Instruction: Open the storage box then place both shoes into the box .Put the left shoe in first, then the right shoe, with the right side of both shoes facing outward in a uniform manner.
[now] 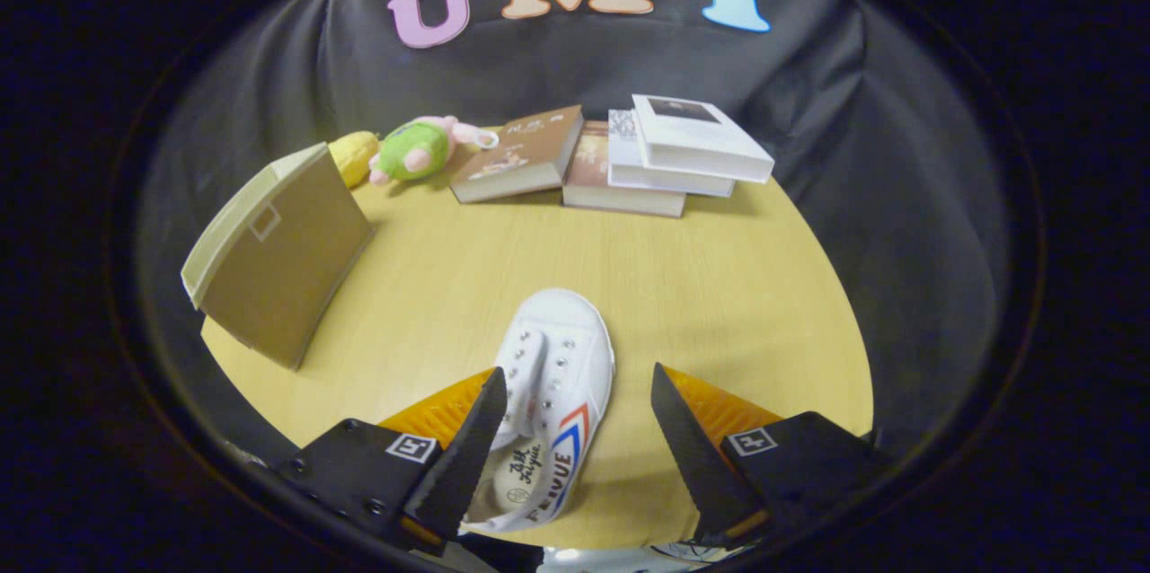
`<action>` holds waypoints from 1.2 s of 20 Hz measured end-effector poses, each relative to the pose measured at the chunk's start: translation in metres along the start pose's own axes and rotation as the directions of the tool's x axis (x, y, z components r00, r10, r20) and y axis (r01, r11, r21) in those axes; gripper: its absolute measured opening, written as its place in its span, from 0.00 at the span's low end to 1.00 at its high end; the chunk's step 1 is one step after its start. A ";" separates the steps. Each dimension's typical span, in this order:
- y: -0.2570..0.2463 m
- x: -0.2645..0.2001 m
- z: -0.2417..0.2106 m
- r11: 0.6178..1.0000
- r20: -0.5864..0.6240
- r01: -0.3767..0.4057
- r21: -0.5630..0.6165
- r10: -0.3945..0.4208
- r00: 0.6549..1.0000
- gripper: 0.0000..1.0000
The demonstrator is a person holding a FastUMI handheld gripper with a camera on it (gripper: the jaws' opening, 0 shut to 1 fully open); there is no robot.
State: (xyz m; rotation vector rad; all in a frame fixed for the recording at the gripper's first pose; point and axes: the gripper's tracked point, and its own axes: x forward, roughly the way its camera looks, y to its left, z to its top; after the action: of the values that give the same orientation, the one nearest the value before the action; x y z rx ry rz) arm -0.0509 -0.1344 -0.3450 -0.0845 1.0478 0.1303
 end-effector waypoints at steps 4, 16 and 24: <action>-0.002 0.013 -0.016 0.999 -0.051 -0.039 0.003 0.040 0.998 1.00; 0.018 0.020 -0.055 0.985 -0.187 -0.161 0.058 0.169 0.968 0.65; 0.011 0.012 -0.050 0.952 -0.186 -0.048 0.303 0.109 0.977 0.08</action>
State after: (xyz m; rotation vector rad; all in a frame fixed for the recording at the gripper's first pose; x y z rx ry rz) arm -0.0894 -0.1296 -0.3806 0.2221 1.2625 0.0356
